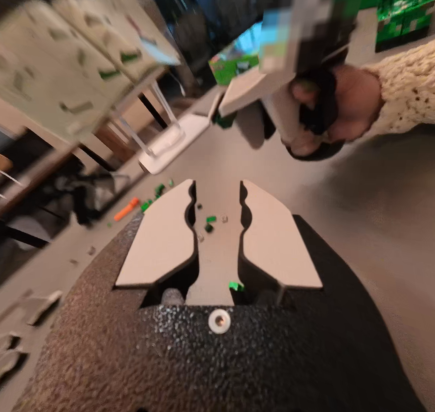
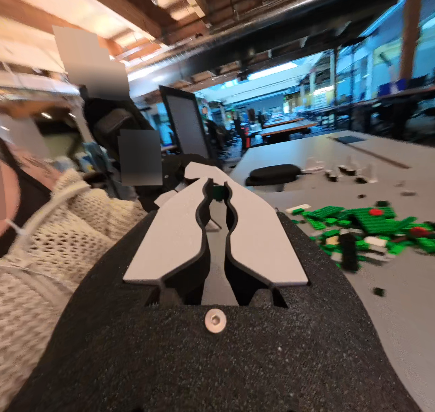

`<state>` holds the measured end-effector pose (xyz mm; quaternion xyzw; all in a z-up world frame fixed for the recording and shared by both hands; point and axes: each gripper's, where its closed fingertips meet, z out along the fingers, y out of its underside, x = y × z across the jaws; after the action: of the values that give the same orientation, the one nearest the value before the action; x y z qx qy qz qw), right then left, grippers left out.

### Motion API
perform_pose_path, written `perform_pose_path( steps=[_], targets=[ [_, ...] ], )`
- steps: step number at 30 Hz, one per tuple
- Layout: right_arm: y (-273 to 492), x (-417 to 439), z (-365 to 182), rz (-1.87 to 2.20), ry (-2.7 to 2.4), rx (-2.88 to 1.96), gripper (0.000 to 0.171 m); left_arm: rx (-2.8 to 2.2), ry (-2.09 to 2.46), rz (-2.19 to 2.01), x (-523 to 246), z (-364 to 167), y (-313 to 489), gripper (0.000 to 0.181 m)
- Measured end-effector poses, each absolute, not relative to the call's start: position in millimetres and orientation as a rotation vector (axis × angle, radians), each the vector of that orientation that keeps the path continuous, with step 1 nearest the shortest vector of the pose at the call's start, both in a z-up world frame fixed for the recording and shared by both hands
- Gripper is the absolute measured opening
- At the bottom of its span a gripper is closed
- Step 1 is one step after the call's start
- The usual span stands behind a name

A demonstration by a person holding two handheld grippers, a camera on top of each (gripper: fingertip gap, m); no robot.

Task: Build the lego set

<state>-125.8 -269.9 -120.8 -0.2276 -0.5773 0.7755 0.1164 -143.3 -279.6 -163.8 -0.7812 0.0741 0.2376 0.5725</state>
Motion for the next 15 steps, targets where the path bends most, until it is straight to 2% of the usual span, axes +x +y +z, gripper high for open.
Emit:
perform_pose_path(
  steps=[2,5,10,15],
  targets=[
    [-270.1,-124.8,-122.5,2.401,-1.713,-0.715,0.008,-1.739,0.247,0.653,-132.4,-149.1,-274.8,0.027],
    [-270.6,-126.5,-129.1,2.484,-1.761,-0.786,0.008,-1.729,0.352,0.782,-126.5,-146.9,-270.1,0.030],
    [-271.6,-133.2,-140.1,2.390,-1.817,-0.849,0.008,-1.794,0.551,0.952,-145.3,-154.8,-285.5,0.028],
    [-278.5,-133.9,-152.7,2.310,-1.920,-0.855,0.008,-1.832,0.598,0.792,-150.1,-153.9,-304.8,0.027]
  ],
)
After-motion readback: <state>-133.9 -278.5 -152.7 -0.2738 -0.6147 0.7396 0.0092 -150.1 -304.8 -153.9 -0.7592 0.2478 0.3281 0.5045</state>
